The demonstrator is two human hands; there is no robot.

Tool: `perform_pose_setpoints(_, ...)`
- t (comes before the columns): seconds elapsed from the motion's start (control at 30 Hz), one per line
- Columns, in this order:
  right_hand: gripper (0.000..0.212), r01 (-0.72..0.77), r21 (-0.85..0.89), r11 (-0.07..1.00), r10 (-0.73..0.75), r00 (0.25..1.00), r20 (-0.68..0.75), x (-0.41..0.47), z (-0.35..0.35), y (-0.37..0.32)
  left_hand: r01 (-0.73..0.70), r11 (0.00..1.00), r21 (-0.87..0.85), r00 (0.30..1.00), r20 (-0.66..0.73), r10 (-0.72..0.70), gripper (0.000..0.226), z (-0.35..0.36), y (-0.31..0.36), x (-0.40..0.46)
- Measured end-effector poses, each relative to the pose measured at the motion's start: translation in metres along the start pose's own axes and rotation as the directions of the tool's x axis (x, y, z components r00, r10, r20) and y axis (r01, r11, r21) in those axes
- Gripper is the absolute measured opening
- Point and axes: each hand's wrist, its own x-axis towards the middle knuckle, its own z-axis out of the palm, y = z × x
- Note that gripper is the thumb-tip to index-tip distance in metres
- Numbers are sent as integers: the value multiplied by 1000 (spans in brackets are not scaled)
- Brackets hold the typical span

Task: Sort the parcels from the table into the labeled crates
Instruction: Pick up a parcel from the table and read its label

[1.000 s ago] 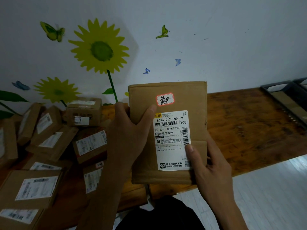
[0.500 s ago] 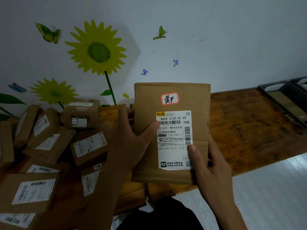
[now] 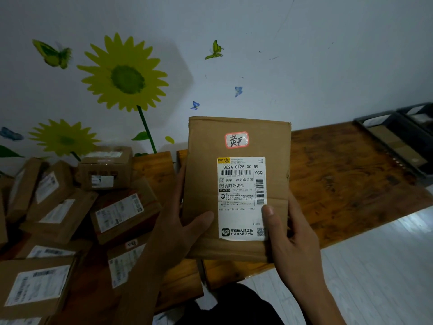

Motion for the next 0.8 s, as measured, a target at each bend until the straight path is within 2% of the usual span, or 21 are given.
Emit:
perform_pose_setpoints(0.23,46,-18,11,1000,18,1000,15,4,-6,6,67,998,9,998,-17,-66,83,12,-5,3)
perform_pose_setpoints(0.4,43,-30,36,999,30,999,-12,8,-21,12,39,996,83,999,-17,-37,76,34,-6,10)
perform_pose_setpoints(0.53,35,-70,76,995,74,996,-58,8,-46,28,-18,995,95,998,57,12,75,64,-7,16)
perform_pose_setpoints(0.63,34,-108,133,985,126,983,-132,8,-71,42,13,995,96,987,155,-28,69,95,1,27)
perform_pose_setpoints(0.8,37,-227,143,963,259,927,-273,11,-148,72,-27,996,81,952,305,1,78,190,13,41)
